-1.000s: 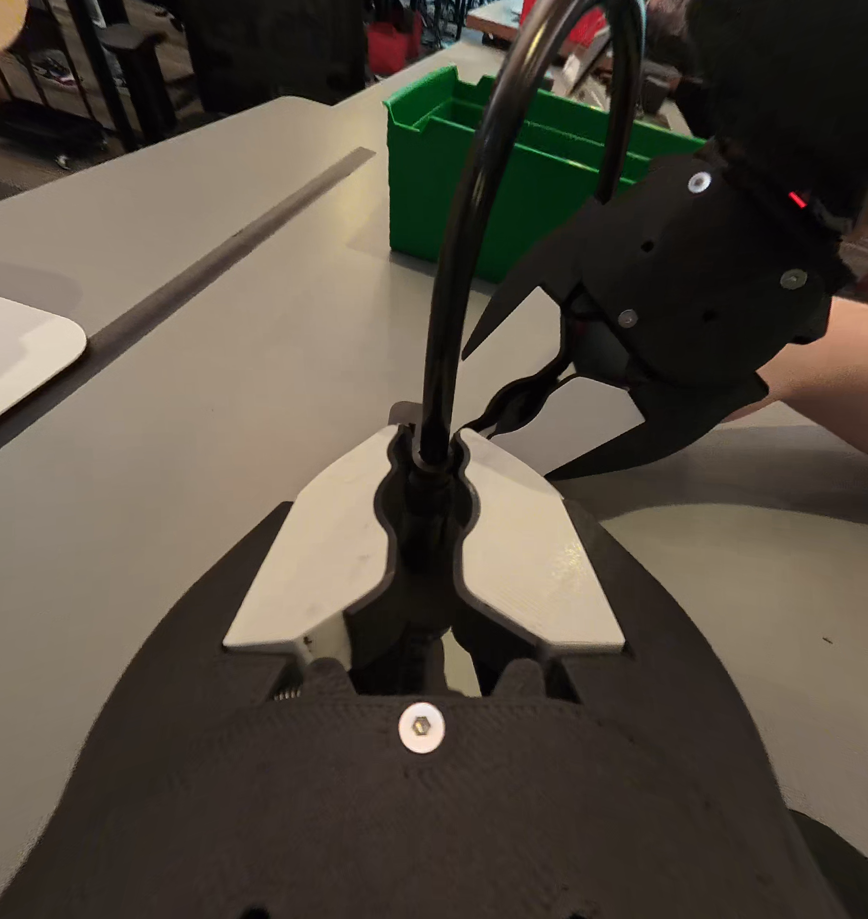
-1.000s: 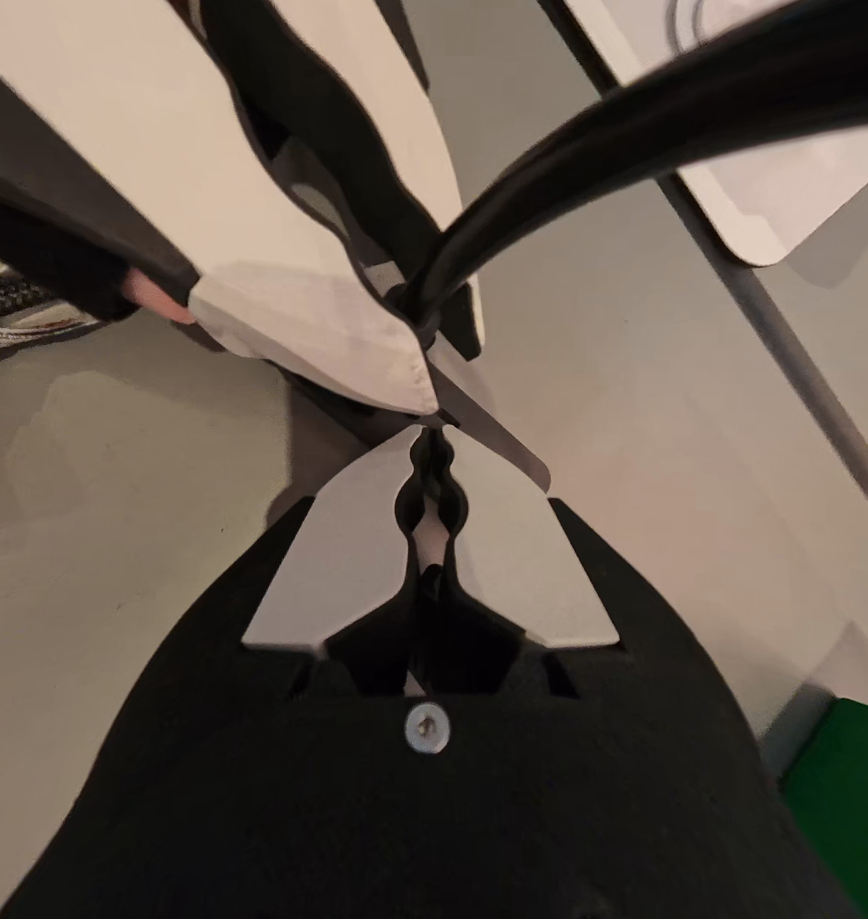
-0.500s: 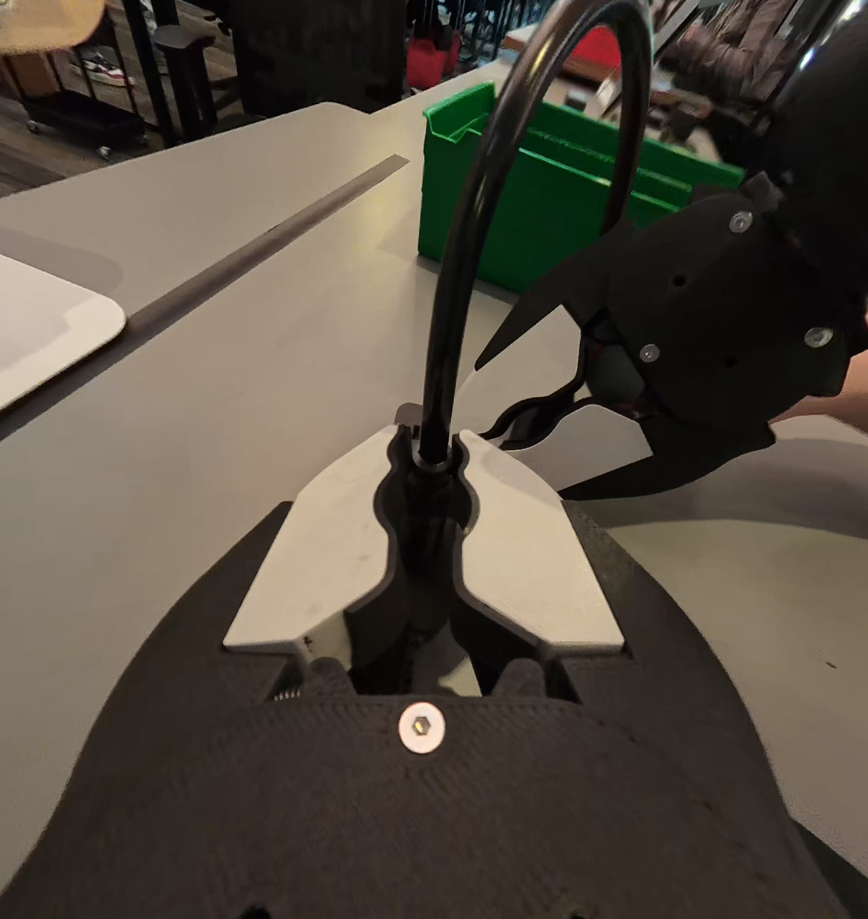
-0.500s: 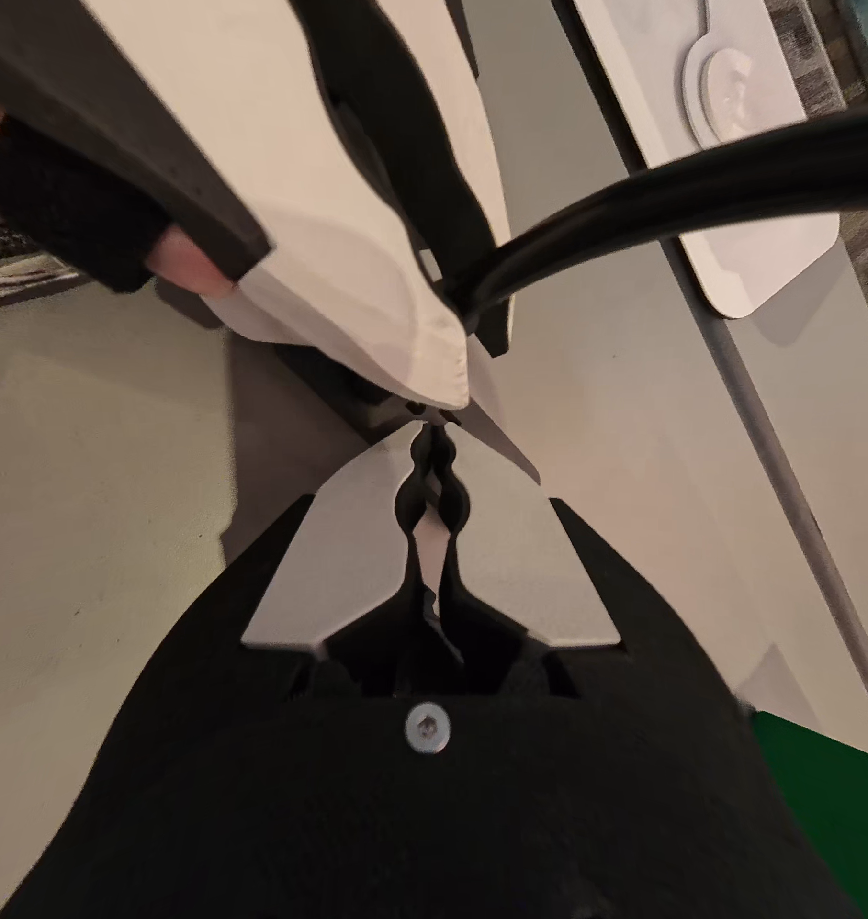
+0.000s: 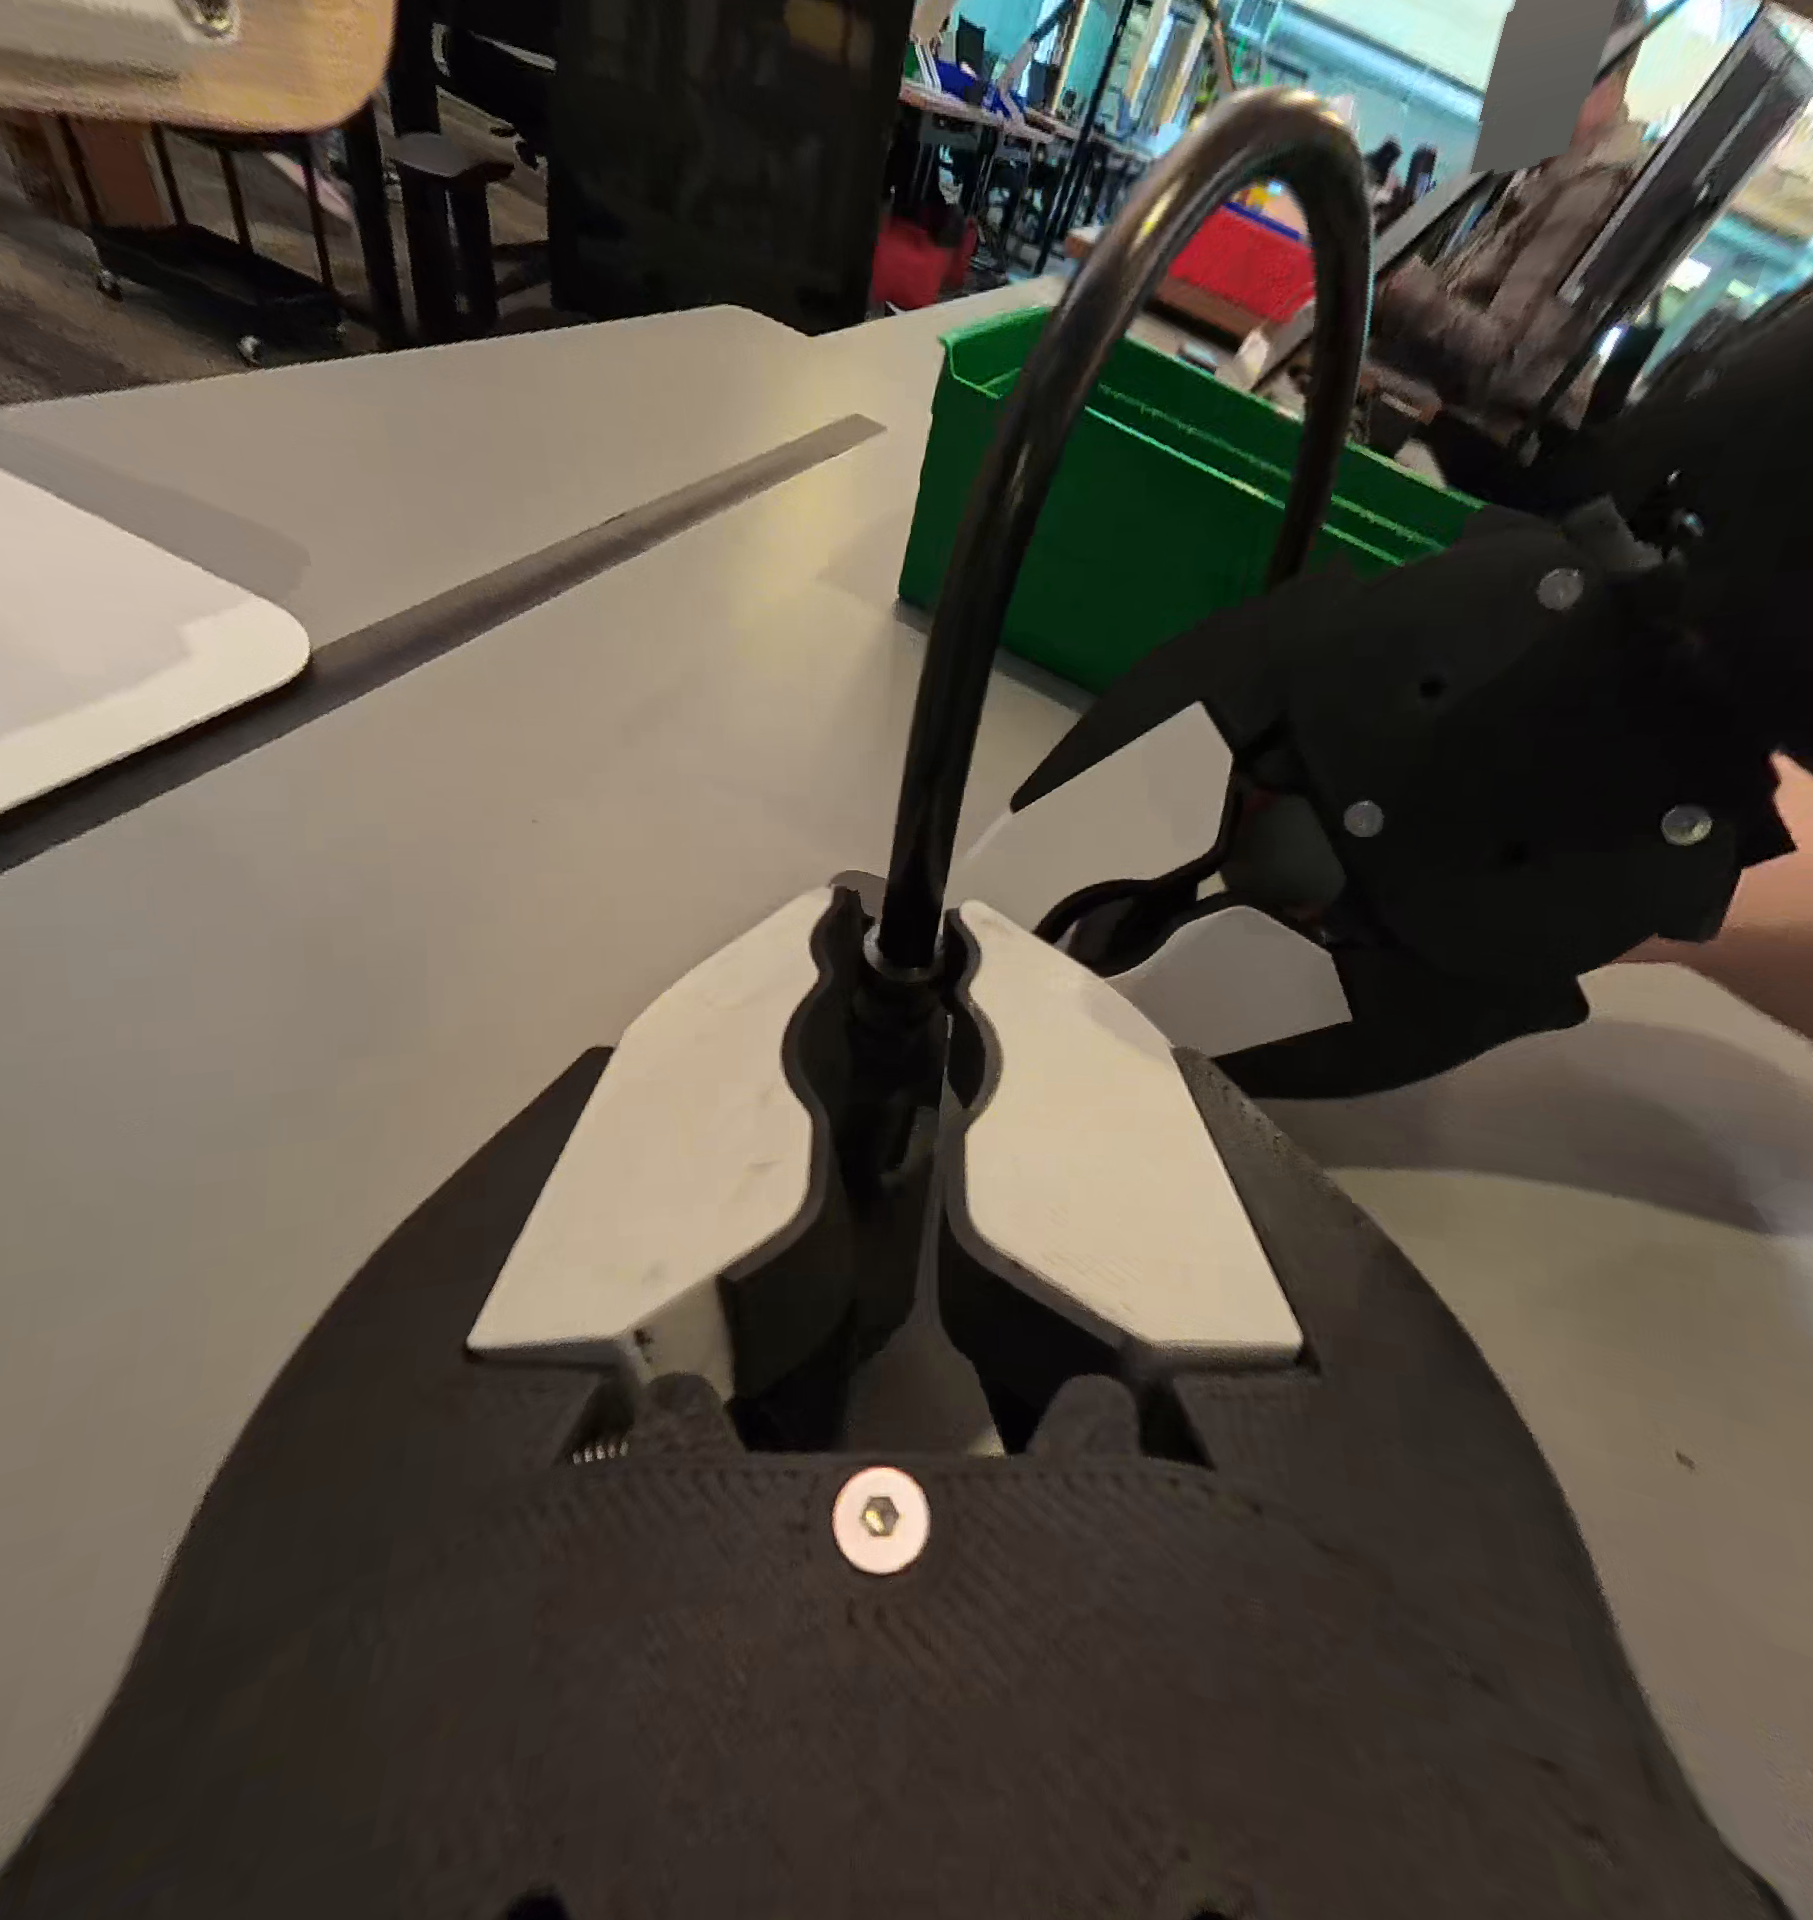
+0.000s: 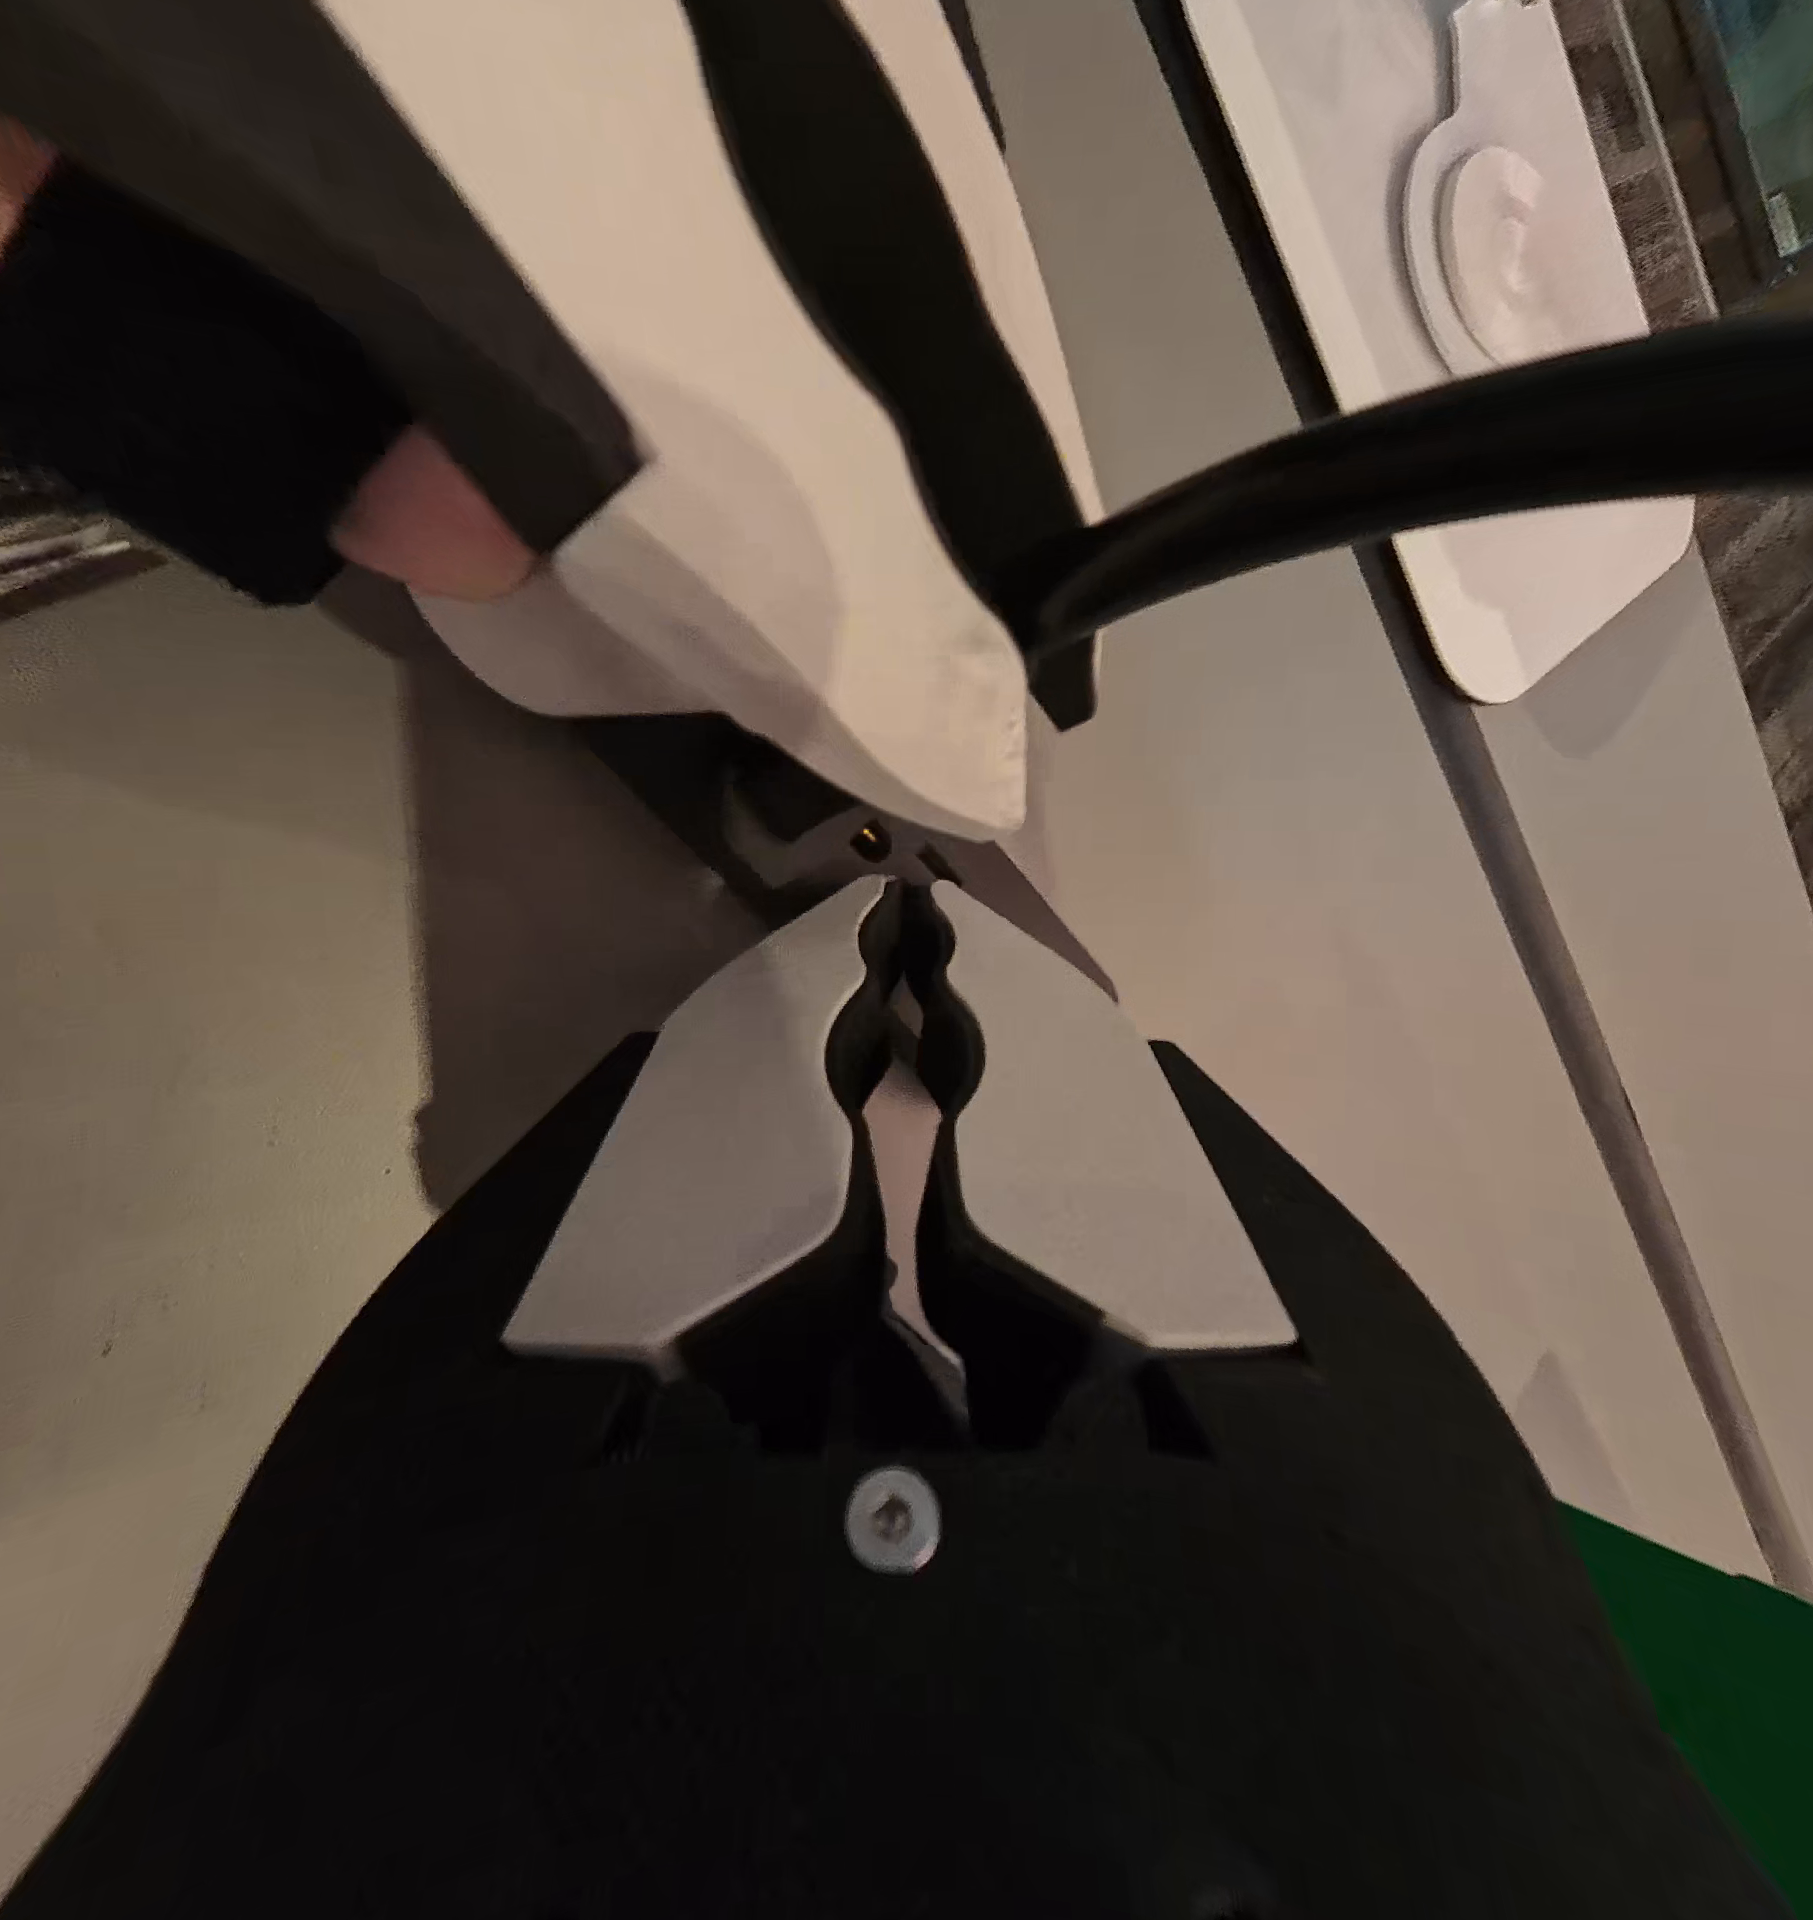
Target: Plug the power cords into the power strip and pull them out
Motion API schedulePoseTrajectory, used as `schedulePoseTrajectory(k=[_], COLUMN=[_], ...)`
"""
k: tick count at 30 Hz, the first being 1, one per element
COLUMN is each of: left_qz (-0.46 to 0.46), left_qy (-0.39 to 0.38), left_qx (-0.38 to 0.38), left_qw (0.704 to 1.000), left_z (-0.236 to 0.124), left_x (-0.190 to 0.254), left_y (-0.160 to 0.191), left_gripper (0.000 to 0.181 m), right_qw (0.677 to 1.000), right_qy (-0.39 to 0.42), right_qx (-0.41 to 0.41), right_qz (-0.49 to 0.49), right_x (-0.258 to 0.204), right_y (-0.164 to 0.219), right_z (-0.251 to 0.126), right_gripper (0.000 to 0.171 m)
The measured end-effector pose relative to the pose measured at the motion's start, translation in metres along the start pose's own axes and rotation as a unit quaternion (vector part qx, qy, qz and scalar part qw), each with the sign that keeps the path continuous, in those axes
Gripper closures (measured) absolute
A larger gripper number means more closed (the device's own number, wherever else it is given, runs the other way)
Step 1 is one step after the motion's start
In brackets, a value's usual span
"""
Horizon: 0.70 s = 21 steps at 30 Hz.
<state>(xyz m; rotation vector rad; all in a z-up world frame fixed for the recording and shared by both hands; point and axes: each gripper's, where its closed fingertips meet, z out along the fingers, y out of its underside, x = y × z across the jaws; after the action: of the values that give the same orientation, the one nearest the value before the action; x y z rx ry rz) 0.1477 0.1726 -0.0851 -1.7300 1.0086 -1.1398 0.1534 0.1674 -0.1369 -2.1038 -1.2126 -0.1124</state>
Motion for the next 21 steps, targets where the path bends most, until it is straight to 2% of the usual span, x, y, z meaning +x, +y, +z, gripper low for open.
schedulePoseTrajectory(k=[5, 8, 12, 14, 16, 21], left_qz=[0.049, 0.023, 0.05, 0.027, -0.008, -0.028], left_qy=[-0.025, 0.019, 0.017, -0.002, 0.012, -0.012], left_qx=[-0.026, -0.02, -0.03, -0.02, -0.005, 0.023], left_qw=[0.998, 0.999, 0.998, 0.999, 1.0, 0.999], left_z=[-0.001, -0.005, -0.003, -0.002, -0.003, -0.005], left_x=[0.004, 0.013, 0.02, 0.011, 0.007, -0.006], left_y=[0.003, 0.004, 0.004, 0.002, 0.001, -0.004], left_gripper=[0.168, 0.168, 0.168, 0.169, 0.169, 0.169], right_qw=[1.0, 1.0, 1.0, 1.0, 1.0, 1.0], right_qy=[-0.022, -0.023, -0.015, -0.013, -0.017, -0.014], right_qx=[0.001, 0.0, 0.004, 0.003, 0.0, -0.002], right_qz=[0.008, 0.005, -0.004, -0.002, -0.003, -0.004], right_x=[-0.001, -0.003, -0.002, -0.001, 0.0, 0.003], right_y=[0.0, -0.001, 0.0, 0.0, -0.001, -0.005], right_z=[0.0, -0.001, -0.002, 0.0, 0.001, 0.005], right_gripper=[0.166, 0.165, 0.166, 0.166, 0.166, 0.166])
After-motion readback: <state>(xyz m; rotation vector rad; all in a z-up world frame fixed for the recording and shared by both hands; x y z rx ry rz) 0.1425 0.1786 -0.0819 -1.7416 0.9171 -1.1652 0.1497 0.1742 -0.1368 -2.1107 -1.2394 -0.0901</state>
